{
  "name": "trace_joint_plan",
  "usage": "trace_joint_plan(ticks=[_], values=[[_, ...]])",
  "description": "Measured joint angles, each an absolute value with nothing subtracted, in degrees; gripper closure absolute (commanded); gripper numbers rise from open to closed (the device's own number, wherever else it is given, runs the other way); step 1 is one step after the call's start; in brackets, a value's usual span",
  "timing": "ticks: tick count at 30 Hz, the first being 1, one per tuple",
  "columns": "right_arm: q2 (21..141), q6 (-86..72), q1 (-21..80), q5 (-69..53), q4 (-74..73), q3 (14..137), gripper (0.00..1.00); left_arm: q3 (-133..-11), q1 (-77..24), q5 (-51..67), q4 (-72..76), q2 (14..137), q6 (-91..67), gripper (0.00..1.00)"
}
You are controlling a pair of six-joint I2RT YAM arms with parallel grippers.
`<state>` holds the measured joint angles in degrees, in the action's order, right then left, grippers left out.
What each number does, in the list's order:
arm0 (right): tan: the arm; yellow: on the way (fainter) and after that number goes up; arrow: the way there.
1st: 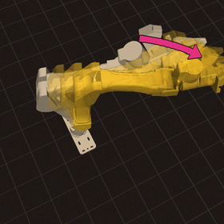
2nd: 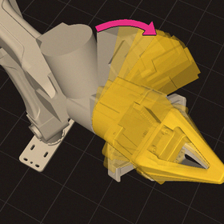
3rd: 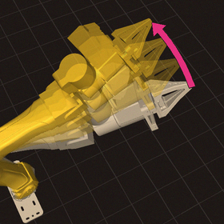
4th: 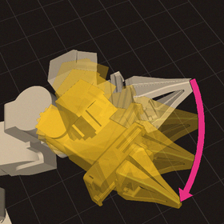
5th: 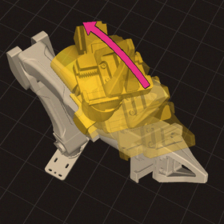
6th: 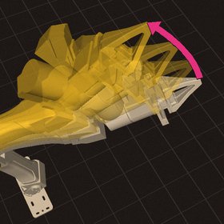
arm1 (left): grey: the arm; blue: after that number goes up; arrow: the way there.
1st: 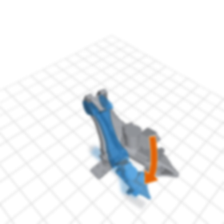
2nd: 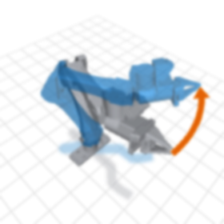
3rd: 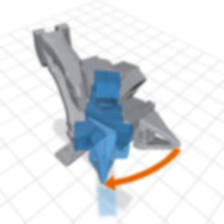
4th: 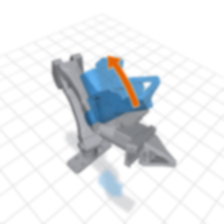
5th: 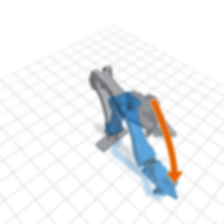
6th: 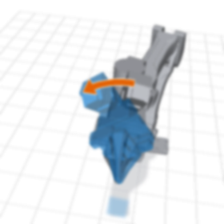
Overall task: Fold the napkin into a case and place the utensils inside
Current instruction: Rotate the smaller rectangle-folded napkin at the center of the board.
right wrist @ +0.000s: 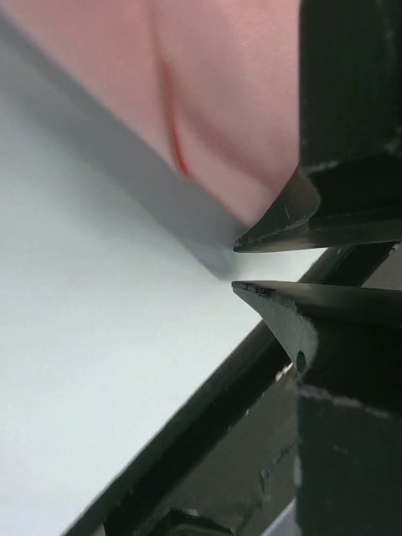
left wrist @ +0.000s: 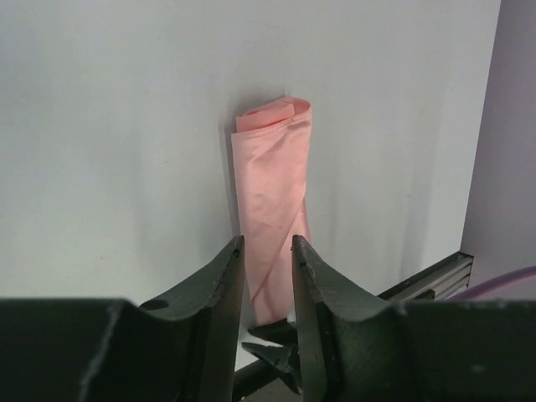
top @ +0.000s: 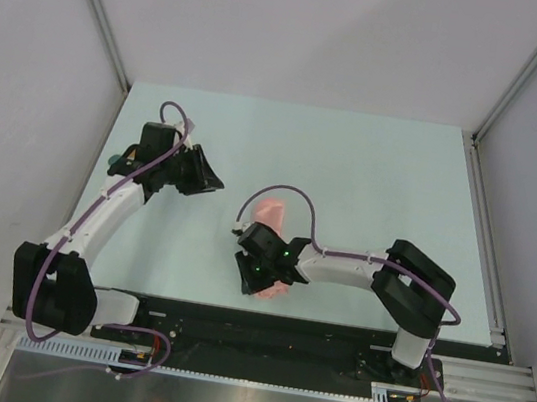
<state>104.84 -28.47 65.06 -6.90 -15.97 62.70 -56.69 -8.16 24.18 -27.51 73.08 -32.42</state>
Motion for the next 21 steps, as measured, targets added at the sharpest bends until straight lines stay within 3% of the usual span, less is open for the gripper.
trace_joint_plan(ticks=[9, 21], values=[[95.4, -30.1, 57.0, 0.4, -19.7, 53.1, 0.75, -56.7, -8.1, 24.4, -27.0, 74.3, -32.4, 0.66], [93.9, -27.2, 38.7, 2.6, -20.3, 51.8, 0.75, -58.5, -7.6, 28.4, -24.3, 84.3, -33.0, 0.66]])
